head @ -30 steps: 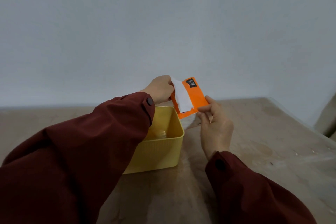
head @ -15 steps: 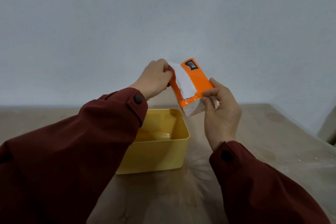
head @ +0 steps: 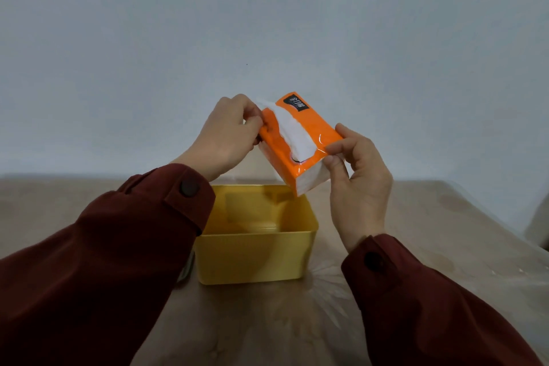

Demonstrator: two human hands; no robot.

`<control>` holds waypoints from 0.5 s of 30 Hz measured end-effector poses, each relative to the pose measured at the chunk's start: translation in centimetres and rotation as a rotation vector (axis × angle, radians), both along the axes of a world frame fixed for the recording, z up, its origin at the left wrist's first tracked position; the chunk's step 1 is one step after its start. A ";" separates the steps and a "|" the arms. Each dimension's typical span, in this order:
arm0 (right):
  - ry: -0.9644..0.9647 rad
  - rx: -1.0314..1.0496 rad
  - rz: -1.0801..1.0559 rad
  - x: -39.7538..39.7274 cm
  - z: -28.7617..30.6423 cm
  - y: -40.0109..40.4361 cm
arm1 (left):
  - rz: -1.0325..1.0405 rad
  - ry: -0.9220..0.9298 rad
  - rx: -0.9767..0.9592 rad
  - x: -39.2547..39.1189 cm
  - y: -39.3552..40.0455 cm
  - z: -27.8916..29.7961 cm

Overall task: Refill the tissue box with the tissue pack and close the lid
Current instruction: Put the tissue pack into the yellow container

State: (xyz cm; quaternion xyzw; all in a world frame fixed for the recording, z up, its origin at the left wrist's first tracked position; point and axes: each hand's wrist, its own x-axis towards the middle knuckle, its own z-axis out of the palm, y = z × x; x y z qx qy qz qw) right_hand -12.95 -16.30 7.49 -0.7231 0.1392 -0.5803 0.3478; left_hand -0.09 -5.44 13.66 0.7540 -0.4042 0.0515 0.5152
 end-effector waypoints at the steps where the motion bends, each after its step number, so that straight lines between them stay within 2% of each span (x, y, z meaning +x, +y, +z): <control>1: 0.002 -0.005 0.000 0.0 0.1 0.1 | 0.007 -0.003 -0.002 -0.1 0.4 -0.1; 15: 0.005 0.126 0.147 0.4 0.2 1.3 | 0.036 -0.007 -0.070 -0.9 5.0 -1.7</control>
